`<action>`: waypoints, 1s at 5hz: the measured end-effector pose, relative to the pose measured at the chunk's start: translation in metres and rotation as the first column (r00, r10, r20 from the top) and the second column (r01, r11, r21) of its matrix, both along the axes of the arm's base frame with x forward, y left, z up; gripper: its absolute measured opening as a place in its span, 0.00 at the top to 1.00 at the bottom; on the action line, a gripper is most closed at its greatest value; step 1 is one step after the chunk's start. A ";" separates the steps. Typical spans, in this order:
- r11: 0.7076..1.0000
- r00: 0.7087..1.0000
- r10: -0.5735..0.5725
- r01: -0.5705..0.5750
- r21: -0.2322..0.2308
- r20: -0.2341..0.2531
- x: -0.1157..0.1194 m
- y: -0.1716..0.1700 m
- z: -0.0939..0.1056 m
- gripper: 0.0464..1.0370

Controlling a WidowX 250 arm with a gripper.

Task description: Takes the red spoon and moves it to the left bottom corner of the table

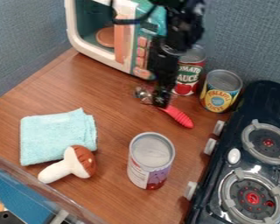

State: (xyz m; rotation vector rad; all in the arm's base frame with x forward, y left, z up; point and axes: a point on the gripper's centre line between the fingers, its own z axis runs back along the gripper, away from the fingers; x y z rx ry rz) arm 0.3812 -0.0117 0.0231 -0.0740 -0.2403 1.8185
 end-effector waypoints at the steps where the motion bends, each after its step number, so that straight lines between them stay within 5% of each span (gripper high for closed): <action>1: 0.998 0.998 -0.054 0.055 0.015 -0.029 0.011 -0.013 -0.013 0.04; 4: 0.993 0.984 -0.116 0.115 -0.013 -0.137 0.005 -0.013 -0.046 0.08; 5: 0.993 0.984 -0.117 0.116 -0.015 -0.131 0.007 -0.009 -0.046 0.37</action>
